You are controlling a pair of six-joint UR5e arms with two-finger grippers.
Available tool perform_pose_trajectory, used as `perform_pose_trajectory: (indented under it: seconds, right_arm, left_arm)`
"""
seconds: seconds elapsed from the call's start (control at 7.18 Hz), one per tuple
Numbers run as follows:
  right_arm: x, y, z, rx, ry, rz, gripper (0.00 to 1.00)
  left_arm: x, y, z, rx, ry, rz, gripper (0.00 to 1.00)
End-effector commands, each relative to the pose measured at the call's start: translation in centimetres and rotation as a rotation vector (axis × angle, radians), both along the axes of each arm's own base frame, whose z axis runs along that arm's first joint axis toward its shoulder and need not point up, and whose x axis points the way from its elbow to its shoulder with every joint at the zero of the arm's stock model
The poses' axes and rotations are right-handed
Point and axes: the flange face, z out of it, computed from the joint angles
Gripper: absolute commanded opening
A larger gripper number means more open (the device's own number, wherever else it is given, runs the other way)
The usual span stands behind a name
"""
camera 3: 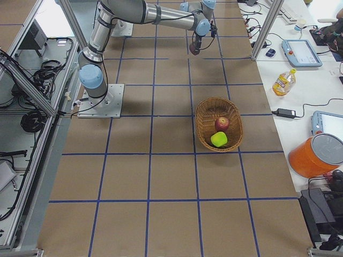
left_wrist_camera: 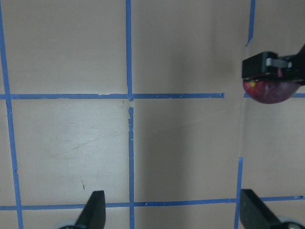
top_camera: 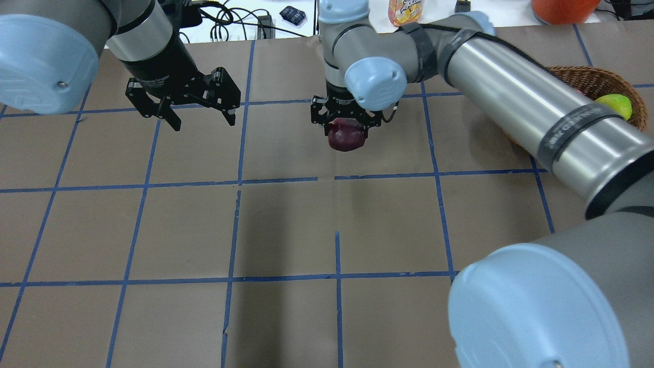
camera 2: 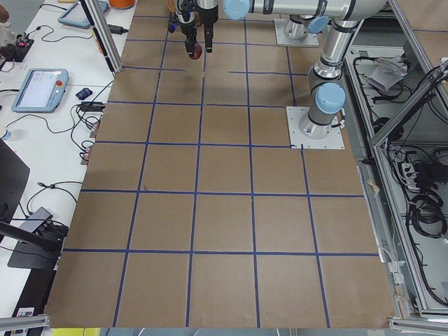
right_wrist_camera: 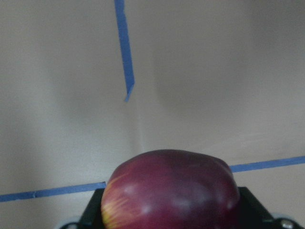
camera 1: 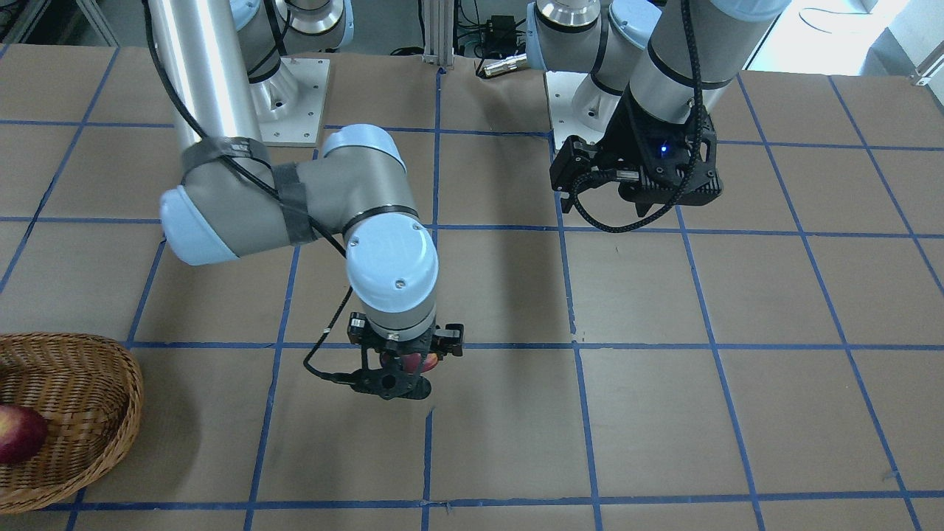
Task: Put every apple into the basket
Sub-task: 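Lift the dark apple with the right gripper and carry it to the basket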
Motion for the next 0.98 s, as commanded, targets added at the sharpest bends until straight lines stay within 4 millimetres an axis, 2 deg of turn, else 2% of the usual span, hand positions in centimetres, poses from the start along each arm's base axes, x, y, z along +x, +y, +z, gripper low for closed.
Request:
perform_pose_trajectory:
  seconds: [0.0, 0.14, 0.42, 0.56, 0.84]
  right_arm:
    - [-13.8, -3.1, 5.9, -0.060, 0.035, -0.035, 0.00]
    - [-21.9, -4.7, 6.2, -0.062, 0.087, 0.014, 0.00]
    - [-35.7, -5.5, 4.4, -0.029, 0.086, -0.038, 0.00]
    - [-38.9, -5.5, 3.0, -0.007, 0.079, 0.004, 0.00]
    - [-42.7, -5.9, -1.6, 0.067, 0.084, -0.044, 0.00]
  left_arm:
    - [-0.1, 0.1, -0.1, 0.001, 0.000, -0.001, 1.00]
    - [-0.1, 0.1, -0.1, 0.001, 0.000, -0.001, 1.00]
    - [0.0, 0.0, -0.1, 0.001, 0.000, 0.000, 1.00]
    - [0.0, 0.0, -0.1, 0.001, 0.000, 0.000, 1.00]
    - [0.0, 0.0, -0.1, 0.001, 0.000, 0.000, 1.00]
